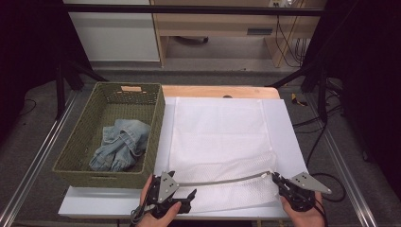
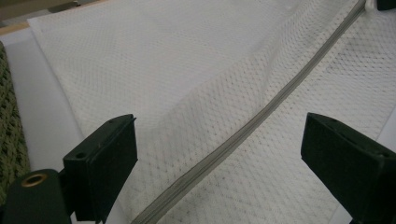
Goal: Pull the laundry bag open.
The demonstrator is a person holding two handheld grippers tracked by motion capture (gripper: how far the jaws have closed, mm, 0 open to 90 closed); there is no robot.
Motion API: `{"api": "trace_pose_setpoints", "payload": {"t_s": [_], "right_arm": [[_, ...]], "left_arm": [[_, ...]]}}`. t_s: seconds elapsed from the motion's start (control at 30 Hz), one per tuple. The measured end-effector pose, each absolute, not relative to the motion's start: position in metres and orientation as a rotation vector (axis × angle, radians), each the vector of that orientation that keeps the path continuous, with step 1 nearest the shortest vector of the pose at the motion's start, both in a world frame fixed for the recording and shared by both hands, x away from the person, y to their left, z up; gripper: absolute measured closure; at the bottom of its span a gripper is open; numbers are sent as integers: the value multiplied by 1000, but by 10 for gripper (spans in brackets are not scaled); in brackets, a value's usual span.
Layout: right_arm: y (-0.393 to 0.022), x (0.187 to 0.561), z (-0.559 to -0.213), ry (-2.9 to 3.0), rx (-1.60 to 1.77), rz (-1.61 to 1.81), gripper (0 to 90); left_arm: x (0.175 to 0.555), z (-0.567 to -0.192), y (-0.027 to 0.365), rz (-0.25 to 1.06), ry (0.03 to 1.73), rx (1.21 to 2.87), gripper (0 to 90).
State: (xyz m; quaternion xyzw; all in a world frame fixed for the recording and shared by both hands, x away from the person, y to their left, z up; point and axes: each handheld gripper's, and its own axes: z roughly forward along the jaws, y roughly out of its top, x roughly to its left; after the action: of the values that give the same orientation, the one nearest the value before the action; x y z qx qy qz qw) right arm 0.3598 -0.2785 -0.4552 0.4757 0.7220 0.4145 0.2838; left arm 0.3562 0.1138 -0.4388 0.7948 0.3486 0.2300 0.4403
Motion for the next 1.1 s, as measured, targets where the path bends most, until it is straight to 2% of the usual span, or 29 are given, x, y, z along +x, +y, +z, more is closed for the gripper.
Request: {"api": "trace_pose_setpoints", "payload": {"t_s": [0.3,0.63,1.1], "right_arm": [[-279,361,-450,1895,1261,1149,857],[-276,364,-449,1887,1246,1191,858],[-276,367,-455,1908,1233,1187,857]], "left_arm": [[362,-427,106,559,829,1963,105],[370,-407,76,552,752,1964,153],[393,-418,32,467,743,1902,137]]}}
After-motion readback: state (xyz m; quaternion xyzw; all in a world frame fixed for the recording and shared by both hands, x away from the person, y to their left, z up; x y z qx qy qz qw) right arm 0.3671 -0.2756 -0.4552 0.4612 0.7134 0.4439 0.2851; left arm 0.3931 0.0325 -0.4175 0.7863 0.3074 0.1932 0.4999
